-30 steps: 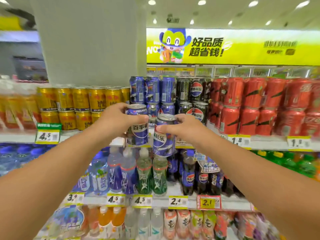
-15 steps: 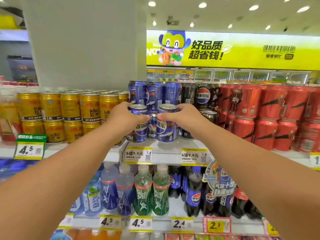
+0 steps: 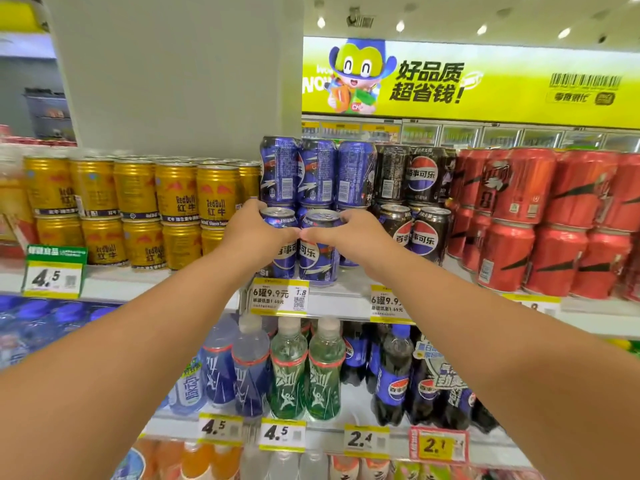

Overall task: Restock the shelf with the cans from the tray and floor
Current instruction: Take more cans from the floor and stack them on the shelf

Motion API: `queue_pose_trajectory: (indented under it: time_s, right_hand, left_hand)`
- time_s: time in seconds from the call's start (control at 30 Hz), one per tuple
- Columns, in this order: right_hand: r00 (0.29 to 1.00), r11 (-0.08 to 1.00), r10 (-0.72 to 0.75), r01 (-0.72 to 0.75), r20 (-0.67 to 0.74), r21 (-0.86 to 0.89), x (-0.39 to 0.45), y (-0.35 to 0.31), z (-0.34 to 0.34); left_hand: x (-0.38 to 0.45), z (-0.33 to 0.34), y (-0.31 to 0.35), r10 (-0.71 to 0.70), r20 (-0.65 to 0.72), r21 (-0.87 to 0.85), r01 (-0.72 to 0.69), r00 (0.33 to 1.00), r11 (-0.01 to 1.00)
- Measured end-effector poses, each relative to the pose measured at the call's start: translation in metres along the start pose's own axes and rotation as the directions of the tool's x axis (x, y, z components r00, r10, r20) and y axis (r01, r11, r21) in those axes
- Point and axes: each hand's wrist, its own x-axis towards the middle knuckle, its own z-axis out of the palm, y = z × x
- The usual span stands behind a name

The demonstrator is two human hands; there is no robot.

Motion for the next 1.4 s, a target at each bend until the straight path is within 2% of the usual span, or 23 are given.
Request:
queue_pose_trajectory:
  time_s: [0.17,0.47,0.77,1.0,1.07,1.2,1.3,1.4]
  right_hand:
    - [0.999,1.0,0.015,-0.014,-0.044,0.011,0.001,0.002,0.004]
    - [0.995,0.999,0.016,-0.012,-0.097,0.038,-0.009,0.012,0.015]
    - [0.993,0.99,-0.021,0.004,-0.119,-0.142,-0.017,0.013,0.013]
    - [0.994,0.995,0.004,-0.015,-0.114,-0.099,-0.037,0.026,0.004]
    - [0.993,0.989,-0.027,0.009,-0.115,-0.151,-0.052,0.03,-0.001]
    - [0.947,0.876,-0.291,0.208,-0.134,-0.435,-0.09,0.047,-0.012]
    - [0.901,0.746,-0.433,0.347,-0.019,-0.569,-0.119,0.063,-0.018]
    - [0.881,0.64,-0.455,0.422,0.125,-0.642,-0.138,0.078,-0.022]
  left_hand:
    - [0.002,0.003,-0.007,0.008,-0.016,-0.028,-0.008,1.0,1.0]
    - [-0.001,0.001,-0.018,0.067,-0.072,0.037,-0.065,0.995,0.997]
    - [-0.009,0.001,-0.015,0.101,-0.098,0.124,-0.088,0.99,0.988]
    - [-0.037,0.001,-0.028,0.144,-0.125,0.143,-0.126,0.982,0.982]
    - [-0.052,-0.001,-0.032,0.154,-0.126,0.149,-0.135,0.98,0.98]
    - [-0.085,-0.006,-0.042,0.213,-0.061,0.331,-0.181,0.975,0.926]
    - [-0.11,-0.006,-0.049,0.222,0.073,0.497,-0.229,0.972,0.837]
    - [-0.132,-0.003,-0.053,0.231,0.151,0.592,-0.275,0.961,0.757]
